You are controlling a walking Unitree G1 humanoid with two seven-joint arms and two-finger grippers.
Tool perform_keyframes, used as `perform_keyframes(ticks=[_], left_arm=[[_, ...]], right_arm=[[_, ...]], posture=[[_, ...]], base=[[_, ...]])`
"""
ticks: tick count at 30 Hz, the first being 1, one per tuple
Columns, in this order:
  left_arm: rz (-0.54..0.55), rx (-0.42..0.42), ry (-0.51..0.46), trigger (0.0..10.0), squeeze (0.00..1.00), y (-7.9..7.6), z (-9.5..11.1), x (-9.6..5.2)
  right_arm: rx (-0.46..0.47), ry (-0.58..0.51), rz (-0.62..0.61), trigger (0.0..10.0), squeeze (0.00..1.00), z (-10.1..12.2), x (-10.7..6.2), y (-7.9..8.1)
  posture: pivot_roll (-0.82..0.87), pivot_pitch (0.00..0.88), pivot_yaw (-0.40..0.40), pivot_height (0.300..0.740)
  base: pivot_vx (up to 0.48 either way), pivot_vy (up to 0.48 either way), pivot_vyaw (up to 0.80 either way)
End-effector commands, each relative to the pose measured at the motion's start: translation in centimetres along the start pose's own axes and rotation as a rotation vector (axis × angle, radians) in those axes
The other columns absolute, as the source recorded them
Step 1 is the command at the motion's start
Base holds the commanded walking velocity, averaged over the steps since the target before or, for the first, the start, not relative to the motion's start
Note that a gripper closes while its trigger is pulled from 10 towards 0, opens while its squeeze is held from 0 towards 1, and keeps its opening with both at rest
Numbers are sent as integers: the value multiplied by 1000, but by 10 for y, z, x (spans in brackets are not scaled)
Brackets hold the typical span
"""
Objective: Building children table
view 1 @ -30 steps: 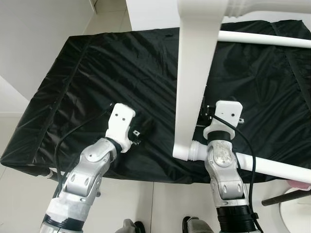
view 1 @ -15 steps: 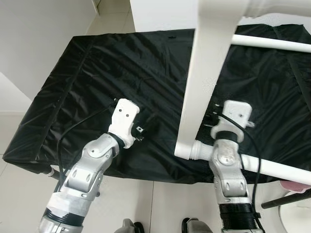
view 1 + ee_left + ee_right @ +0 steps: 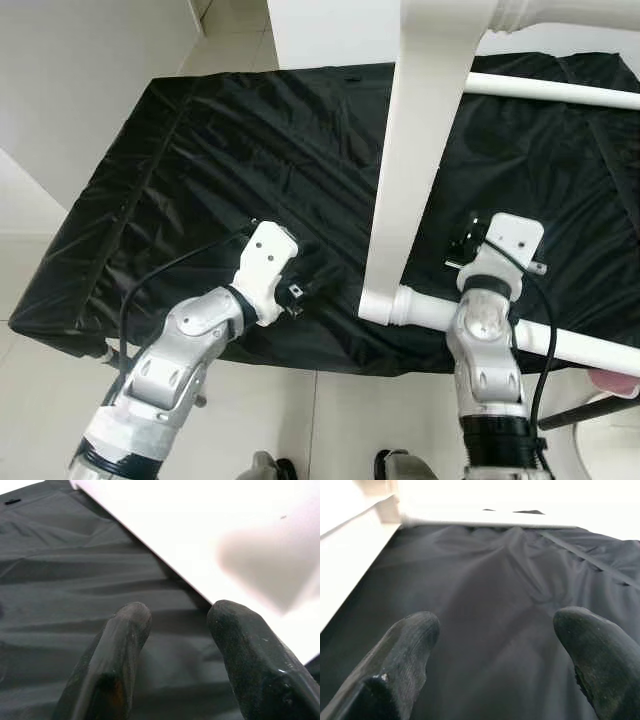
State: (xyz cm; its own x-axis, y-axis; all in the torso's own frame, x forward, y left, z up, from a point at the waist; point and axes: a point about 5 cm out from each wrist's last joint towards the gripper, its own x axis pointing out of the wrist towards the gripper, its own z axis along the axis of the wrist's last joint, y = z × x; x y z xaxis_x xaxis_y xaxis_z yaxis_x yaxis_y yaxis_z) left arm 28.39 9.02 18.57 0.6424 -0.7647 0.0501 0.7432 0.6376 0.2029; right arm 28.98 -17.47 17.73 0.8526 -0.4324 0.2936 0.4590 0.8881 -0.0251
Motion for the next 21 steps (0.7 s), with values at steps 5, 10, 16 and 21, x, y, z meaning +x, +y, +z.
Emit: perform_keyframes(ticks=[5, 10, 16, 21], left_arm=[[3, 0, 21, 10000, 0, 3, -2, -8], [26, 13, 35, 10000, 0, 11, -2, -13], [43, 23, 44, 10000, 0, 15, -3, -16], [45, 21, 43, 10000, 0, 14, -3, -16]], right_arm=[[36, 12, 90, 10000, 0, -4, -19, 11], [84, 7, 206, 10000, 0, 1, -32, 19], [111, 18, 273, 10000, 0, 5, -34, 23], [138, 22, 298, 10000, 0, 16, -31, 24]], posture=[[-37, 156, 96, 740], [-37, 167, 89, 740], [-37, 166, 89, 740], [-38, 163, 83, 740]], base=[[0, 0, 0], [0, 0, 0], [0, 0, 0], [0, 0, 0]])
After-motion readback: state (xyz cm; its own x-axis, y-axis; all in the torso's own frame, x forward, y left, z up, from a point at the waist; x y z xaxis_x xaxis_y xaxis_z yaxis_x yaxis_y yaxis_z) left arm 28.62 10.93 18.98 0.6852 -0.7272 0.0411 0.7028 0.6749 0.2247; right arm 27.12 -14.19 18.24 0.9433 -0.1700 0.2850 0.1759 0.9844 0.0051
